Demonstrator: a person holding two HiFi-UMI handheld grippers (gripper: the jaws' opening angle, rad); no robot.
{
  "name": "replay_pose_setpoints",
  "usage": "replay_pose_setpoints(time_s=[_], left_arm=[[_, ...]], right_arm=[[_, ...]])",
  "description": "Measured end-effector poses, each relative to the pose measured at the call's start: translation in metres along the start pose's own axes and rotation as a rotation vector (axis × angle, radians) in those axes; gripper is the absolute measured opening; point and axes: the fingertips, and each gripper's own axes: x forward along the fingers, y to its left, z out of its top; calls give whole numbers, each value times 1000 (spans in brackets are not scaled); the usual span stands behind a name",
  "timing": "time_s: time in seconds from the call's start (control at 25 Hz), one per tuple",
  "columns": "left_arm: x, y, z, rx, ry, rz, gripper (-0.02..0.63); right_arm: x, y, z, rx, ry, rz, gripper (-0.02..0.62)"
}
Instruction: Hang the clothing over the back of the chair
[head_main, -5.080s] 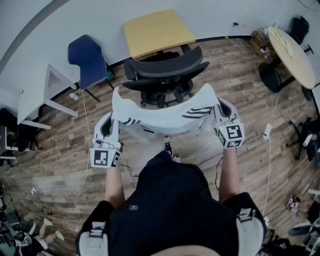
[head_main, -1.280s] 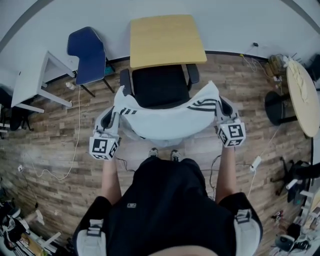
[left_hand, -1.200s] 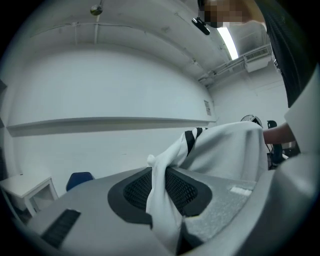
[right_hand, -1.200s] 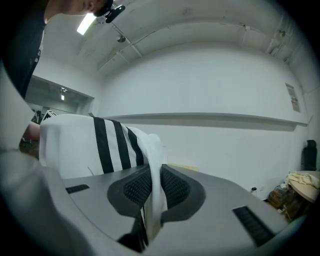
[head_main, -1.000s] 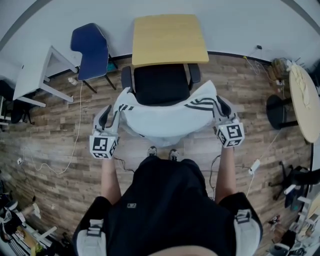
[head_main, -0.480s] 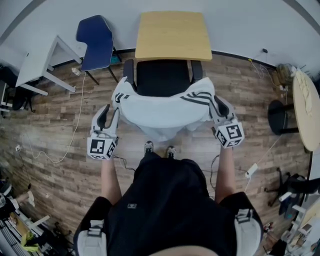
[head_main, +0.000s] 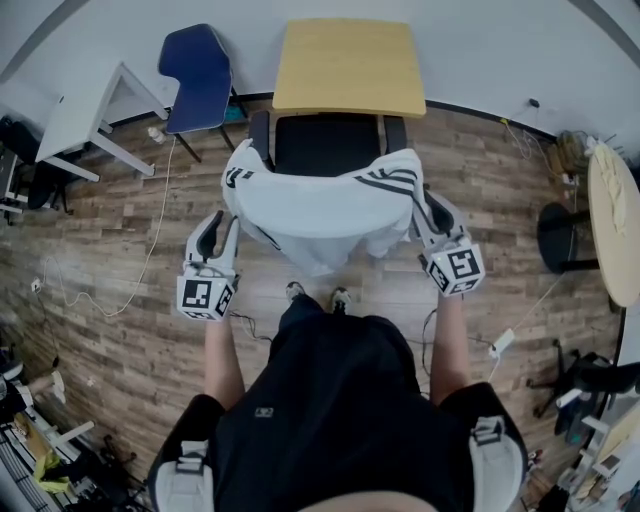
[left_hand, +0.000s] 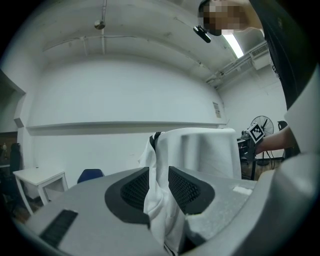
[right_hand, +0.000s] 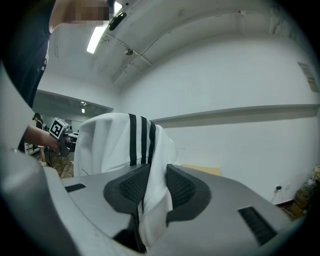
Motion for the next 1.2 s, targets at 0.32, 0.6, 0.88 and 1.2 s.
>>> replay_pose_setpoints(time_s=[0.32,0.6,0.88,1.2], left_arm=[[-12,-9,2,1,3,-33,101],[-25,-13,5,1,-9,-74,78],[-42,-7,2,-18,-10,-99,55],[-60,3,3,-24,-26,-108,20]], right_arm=[[-17,14,12,-7,-37,-17,120],[-31,36,3,-3,6,-33,110],[-43,62,-1,-27,72,-46,3],[-50,92,-3,-55,116,-69,-5]])
